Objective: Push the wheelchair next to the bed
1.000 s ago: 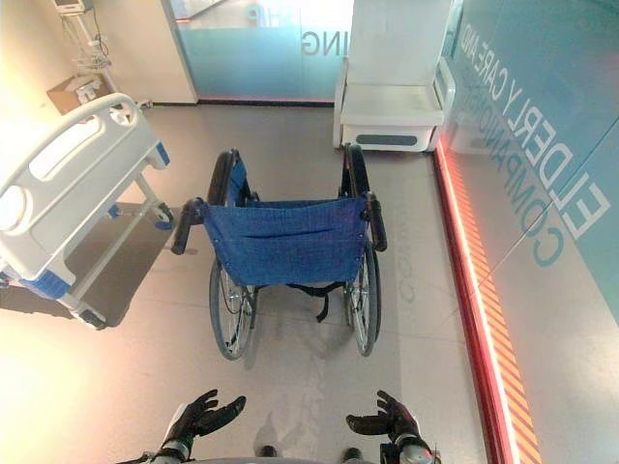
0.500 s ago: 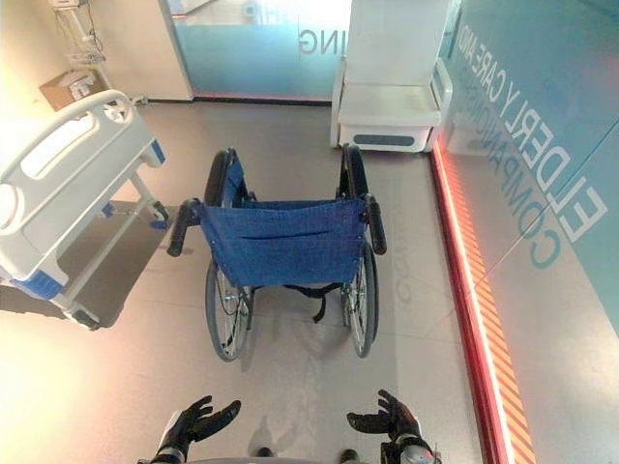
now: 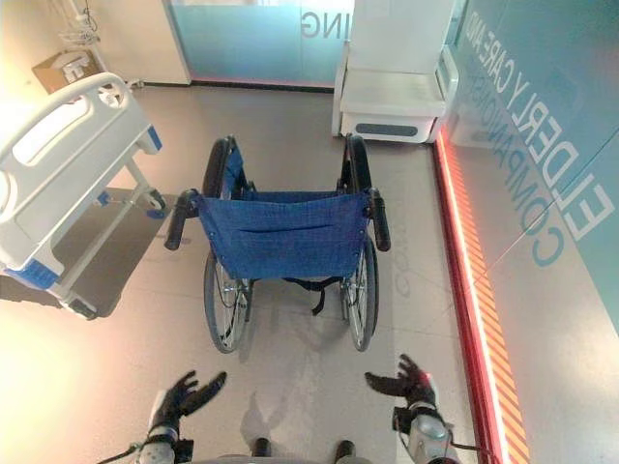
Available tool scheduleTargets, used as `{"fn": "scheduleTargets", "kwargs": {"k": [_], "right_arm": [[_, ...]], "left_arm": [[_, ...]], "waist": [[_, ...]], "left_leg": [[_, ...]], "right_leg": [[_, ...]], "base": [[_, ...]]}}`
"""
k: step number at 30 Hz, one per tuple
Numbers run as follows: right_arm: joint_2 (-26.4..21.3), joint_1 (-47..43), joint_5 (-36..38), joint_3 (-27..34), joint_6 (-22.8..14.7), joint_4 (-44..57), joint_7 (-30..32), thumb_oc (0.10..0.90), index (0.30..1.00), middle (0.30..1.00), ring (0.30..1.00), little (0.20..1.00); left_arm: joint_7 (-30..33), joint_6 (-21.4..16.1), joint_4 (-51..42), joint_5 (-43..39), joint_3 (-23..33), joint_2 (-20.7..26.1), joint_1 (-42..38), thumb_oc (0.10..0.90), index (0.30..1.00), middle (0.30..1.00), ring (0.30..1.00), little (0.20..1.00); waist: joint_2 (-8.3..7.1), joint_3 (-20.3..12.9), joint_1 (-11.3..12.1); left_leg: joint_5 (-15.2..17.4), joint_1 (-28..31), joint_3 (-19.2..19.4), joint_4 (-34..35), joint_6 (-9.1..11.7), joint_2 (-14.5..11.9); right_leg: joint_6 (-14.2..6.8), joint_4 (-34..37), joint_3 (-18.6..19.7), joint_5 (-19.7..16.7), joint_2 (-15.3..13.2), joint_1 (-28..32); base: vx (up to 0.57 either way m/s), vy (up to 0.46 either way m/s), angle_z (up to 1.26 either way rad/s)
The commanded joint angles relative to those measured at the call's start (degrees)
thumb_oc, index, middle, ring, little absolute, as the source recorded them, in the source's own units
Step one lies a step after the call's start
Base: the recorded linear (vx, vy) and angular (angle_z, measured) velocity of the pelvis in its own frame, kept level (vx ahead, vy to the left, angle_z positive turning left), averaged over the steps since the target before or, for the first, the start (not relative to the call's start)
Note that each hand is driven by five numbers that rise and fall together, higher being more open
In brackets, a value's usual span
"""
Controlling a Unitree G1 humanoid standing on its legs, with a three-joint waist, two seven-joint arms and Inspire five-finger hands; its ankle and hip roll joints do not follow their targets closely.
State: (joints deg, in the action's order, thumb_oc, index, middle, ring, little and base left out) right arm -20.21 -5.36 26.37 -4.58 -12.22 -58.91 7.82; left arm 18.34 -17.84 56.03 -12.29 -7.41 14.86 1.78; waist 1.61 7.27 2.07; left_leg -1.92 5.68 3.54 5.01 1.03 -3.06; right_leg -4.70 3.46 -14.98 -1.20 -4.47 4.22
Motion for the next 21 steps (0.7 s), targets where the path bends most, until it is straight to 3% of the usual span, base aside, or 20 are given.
{"fn": "scheduleTargets", "kwargs": {"k": [1, 5, 11, 15, 21], "right_arm": [[-6.8, -10.2, 2.8, 3.1, -3.6, 4.6, 5.2, 0.8, 0.9, 0.9, 0.9, 0.9], [-11.8, -18.1, 5.3, 1.9, -2.3, 7.8, 9.0, 0.8, 0.9, 0.9, 0.9, 0.9], [-15.8, -28.3, 7.2, -1.2, -2.3, 15.0, 17.5, 0.8, 0.9, 0.9, 0.9, 0.9], [-17.7, -33.7, 7.1, -3.3, -3.2, 18.5, 21.7, 0.8, 0.9, 0.9, 0.9, 0.9], [-18.5, -38.4, 6.2, -5.0, -4.8, 24.9, 23.5, 0.8, 0.9, 0.9, 0.9, 0.9]], "left_arm": [[7.9, -3.7, -3.9, -2.1, 2.3, 8.0, -10.0, 0.8, 0.9, 0.9, 0.9, 0.9], [12.2, -3.7, -6.9, -4.2, 3.0, 14.2, -15.7, 0.8, 0.9, 0.9, 0.9, 0.9], [18.0, -4.8, -13.6, -6.2, 2.2, 20.8, -24.4, 0.8, 0.9, 0.9, 0.9, 0.9], [17.8, -6.2, -16.7, -6.2, 0.8, 23.7, -30.5, 0.8, 0.9, 0.9, 0.9, 0.9], [10.6, -9.9, -22.4, -2.8, -2.1, 25.3, -36.3, 0.8, 0.9, 0.9, 0.9, 0.9]], "waist": [[-1.56, 0.3, 1.0], [-1.67, 0.7, 1.0], [-1.74, 1.1, 0.8], [-1.66, 1.0, 0.7], [-1.76, 0.8, 0.7]], "left_leg": [[5.0, -1.0, 2.5, -2.1, -2.1, 2.1], [4.9, -1.2, 2.4, -2.3, -2.1, 2.1], [5.0, -1.6, 2.2, -2.5, -1.8, 2.1], [4.9, -1.8, 2.2, -2.4, -1.5, 2.1], [4.8, -1.7, 2.0, -1.9, -1.2, 2.1]], "right_leg": [[-0.2, -5.0, 1.9, 3.9, -2.5, -1.4], [-0.2, -5.1, 1.9, 3.7, -2.7, -1.6], [-0.2, -4.7, 2.2, 3.6, -2.9, -1.6], [0.0, -4.4, 2.1, 3.6, -2.8, -1.6], [0.0, -3.8, 1.9, 3.7, -2.7, -1.0]], "base": [[0.0, 0.0, 0.0], [-0.01, 0.01, -0.02], [-0.02, 0.008, 0.02], [-0.02, 0.015, 0.05], [0.01, -0.004, 0.04]]}}
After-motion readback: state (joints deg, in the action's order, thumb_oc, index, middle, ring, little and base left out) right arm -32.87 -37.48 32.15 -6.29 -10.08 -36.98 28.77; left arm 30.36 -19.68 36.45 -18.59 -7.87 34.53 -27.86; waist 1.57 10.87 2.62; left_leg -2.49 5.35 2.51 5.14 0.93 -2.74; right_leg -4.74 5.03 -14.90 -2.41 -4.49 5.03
